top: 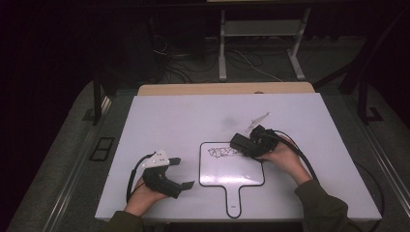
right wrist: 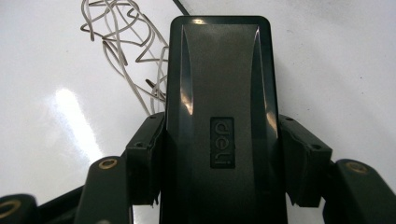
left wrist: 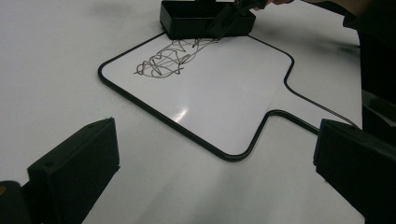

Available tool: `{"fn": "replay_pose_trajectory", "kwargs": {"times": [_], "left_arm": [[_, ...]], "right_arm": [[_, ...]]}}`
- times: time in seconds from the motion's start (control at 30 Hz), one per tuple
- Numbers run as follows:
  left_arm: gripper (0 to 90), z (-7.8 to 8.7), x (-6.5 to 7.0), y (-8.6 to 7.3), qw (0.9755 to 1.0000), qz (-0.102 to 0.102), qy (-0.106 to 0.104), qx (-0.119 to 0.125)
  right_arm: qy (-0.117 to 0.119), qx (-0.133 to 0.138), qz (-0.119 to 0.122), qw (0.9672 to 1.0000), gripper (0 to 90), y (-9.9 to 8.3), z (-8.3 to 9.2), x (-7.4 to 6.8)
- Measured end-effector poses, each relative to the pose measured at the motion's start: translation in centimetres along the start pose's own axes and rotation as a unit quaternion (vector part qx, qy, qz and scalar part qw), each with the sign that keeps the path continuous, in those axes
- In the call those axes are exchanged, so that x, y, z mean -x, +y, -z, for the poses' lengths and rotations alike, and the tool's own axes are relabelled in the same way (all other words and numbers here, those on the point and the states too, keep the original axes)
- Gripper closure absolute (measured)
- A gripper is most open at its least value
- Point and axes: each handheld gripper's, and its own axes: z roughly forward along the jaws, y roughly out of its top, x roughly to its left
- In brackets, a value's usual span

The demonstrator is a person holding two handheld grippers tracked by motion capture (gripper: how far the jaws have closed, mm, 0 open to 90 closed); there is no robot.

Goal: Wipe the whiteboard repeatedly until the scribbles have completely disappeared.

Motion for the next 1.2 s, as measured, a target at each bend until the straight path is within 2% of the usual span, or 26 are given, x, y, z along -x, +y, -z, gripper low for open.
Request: {"fn": "replay_pose_trajectory", "kwargs": {"times": [0.1,0.3,0.63,0.67,0.7,0.8,0.93,1.2], "left_arm": [[0.0,0.0,0.0,0.0,1.0,0.0,0.0,-0.001],[0.0,0.0,0.0,0.0,1.0,0.001,0.0,0.0],[0.0,0.0,0.0,0.0,1.0,0.001,0.0,0.001],[0.0,0.0,0.0,0.0,1.0,0.001,0.0,0.0],[0.0,0.0,0.0,0.0,1.0,0.001,0.0,0.0],[0.0,0.0,0.0,0.0,1.0,0.001,0.0,0.001],[0.0,0.0,0.0,0.0,1.0,0.0,0.0,0.002],[0.0,0.0,0.0,0.0,1.0,0.001,0.001,0.001]], "right_arm": [[-0.006,-0.001,0.004,1.0,38.4,0.0,0.0,0.0],[0.001,-0.002,0.005,1.0,38.4,0.2,-0.1,-0.5],[0.011,-0.005,0.026,0.9996,38.4,0.8,-0.4,-1.8],[0.006,-0.006,0.032,0.9994,38.4,0.8,-0.5,-1.9],[0.015,-0.005,0.027,0.9995,38.4,0.9,-0.5,-2.1],[0.009,-0.007,0.037,0.9993,38.4,1.0,-0.6,-2.3],[0.013,-0.007,0.024,0.9996,38.4,1.0,-0.5,-2.0],[-0.008,-0.01,-0.003,0.9999,38.4,0.6,-0.2,-0.1]]}}
